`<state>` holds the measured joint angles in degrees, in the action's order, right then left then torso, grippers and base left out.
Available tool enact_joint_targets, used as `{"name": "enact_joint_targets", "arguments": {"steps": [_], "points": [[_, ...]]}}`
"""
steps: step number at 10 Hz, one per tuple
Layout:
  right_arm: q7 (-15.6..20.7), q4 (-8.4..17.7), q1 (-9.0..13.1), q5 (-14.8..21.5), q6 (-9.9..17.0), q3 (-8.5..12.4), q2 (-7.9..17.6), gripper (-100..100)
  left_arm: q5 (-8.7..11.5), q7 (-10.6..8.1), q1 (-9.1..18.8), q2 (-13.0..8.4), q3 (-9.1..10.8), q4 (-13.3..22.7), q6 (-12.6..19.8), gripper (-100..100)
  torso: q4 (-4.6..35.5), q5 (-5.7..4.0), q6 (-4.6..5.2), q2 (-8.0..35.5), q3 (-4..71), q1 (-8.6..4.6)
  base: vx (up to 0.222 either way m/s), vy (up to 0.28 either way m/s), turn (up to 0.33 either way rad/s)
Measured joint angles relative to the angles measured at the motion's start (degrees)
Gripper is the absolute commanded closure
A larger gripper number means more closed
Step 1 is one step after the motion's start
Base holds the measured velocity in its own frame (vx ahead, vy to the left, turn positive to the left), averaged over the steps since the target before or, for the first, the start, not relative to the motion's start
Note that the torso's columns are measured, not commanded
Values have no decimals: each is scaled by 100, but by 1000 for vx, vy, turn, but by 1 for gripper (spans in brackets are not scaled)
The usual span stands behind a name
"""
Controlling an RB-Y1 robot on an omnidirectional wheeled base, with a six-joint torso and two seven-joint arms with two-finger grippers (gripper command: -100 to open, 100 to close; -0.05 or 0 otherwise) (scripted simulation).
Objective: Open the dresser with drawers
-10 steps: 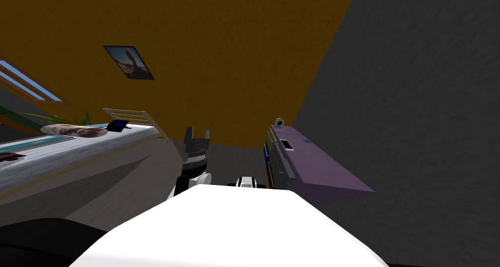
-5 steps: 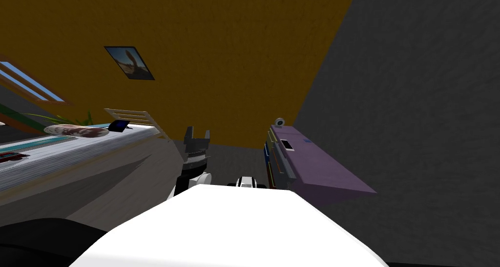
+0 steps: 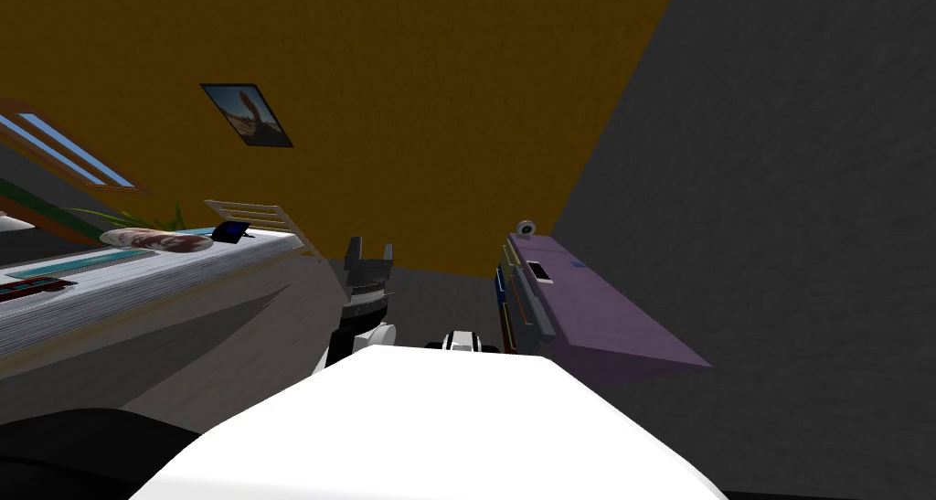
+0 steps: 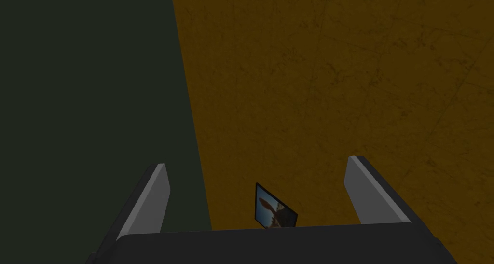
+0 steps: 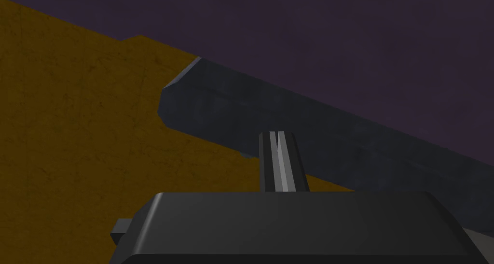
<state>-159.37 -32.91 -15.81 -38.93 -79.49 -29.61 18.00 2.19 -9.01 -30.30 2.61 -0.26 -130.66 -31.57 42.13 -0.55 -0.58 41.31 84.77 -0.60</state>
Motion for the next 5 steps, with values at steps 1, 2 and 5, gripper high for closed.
{"name": "enact_joint_targets", "arguments": {"steps": [1, 2, 5], "points": [[106, 35, 20, -9, -4, -5, -5, -100, 0, 0, 0, 0, 0, 0, 0, 0, -3, -1, 3, -4, 3, -2, -12, -12, 10], [227, 45, 42, -32, 13, -9, -8, -100, 0, 0, 0, 0, 0, 0, 0, 0, -3, -2, -2, -10, 4, -3, -16, -13, 35], [631, -80, 36, -148, 127, -48, -17, -100, 0, 0, 0, 0, 0, 0, 0, 0, -4, -7, -12, -28, 11, -12, -28, -22, 61]]}}
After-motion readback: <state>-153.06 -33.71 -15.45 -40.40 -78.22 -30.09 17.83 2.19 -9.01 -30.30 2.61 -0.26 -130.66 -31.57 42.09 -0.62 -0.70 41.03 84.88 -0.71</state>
